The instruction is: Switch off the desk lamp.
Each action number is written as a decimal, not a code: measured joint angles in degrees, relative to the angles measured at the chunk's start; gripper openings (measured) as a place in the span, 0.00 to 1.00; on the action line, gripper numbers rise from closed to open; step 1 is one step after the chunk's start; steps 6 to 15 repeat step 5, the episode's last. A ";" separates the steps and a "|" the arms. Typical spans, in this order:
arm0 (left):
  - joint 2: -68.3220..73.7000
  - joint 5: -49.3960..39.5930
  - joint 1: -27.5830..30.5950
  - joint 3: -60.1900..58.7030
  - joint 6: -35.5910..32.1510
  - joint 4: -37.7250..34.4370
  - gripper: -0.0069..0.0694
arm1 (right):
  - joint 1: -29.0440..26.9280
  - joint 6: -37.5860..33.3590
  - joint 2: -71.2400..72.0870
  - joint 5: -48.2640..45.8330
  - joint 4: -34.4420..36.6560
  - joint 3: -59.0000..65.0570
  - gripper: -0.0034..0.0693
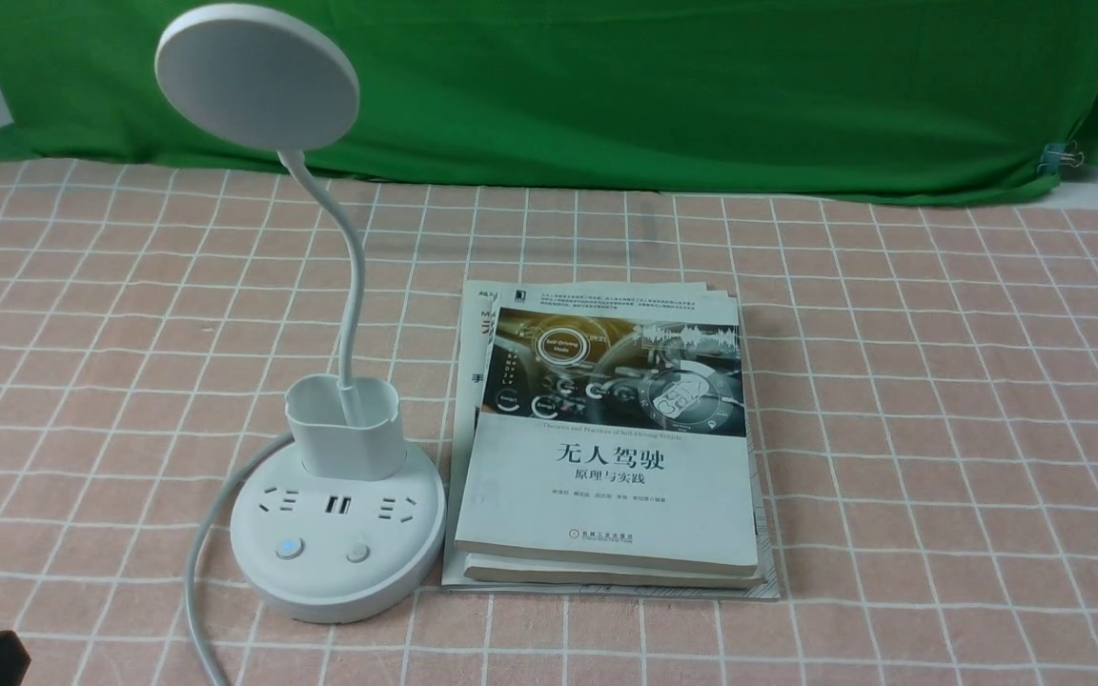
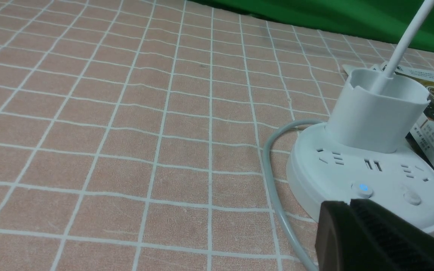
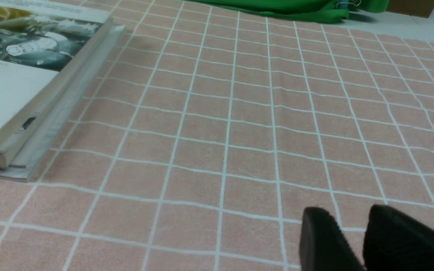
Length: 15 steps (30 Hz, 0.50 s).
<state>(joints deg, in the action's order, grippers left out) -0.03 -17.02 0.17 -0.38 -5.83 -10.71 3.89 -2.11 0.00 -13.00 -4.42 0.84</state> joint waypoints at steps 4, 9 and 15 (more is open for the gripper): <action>0.00 0.00 -0.17 0.00 -0.11 0.00 0.10 | 0.00 0.00 0.00 0.00 0.00 0.00 0.38; 0.00 0.00 -0.19 0.00 -0.17 0.00 0.10 | 0.00 0.00 0.00 0.00 0.00 0.00 0.38; 0.00 0.00 -0.19 0.00 -0.17 0.00 0.10 | 0.00 0.00 0.00 0.00 0.00 0.00 0.38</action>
